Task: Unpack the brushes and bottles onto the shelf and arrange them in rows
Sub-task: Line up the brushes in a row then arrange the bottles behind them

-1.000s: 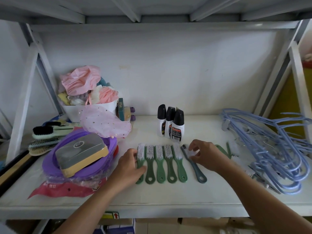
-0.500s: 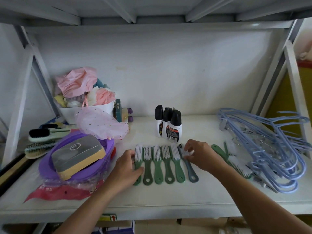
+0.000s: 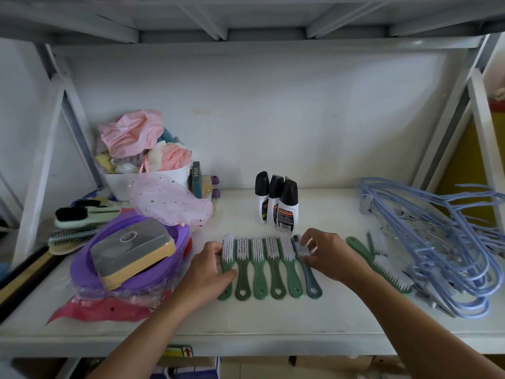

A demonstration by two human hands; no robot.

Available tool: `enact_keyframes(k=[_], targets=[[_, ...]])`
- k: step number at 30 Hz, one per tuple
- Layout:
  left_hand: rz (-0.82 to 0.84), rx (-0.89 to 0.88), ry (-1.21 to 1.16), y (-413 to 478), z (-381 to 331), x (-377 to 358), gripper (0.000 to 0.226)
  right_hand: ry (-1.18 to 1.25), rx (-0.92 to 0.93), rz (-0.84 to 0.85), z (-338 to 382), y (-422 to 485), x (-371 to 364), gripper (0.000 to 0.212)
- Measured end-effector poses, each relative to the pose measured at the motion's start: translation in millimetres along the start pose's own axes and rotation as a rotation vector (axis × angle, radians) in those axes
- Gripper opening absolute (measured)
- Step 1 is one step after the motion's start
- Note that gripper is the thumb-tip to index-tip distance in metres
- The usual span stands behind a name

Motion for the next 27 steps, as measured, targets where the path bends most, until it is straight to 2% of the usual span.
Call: enact_keyframes(k=[19, 27], targets=[[-0.03, 0.015, 0.026, 8.6, 12.1, 2.4, 0.049, 0.009, 0.0, -0.023, 2.9, -2.5, 0.8, 0.02], [0.013, 0.034, 0.041, 11.9, 22.3, -5.2, 0.068, 0.0, 0.0, -0.052, -0.9, 0.5, 1.1, 0.02]])
Point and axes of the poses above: each hand's wrist, its own y-axis towards the middle knuckle, its own x-axis out of the back of the hand, z = x × y, the point moved 10 cm from there along y, towards the middle knuckle, and after that the axes turned 4 degrees about x, right-handed, at the moved point
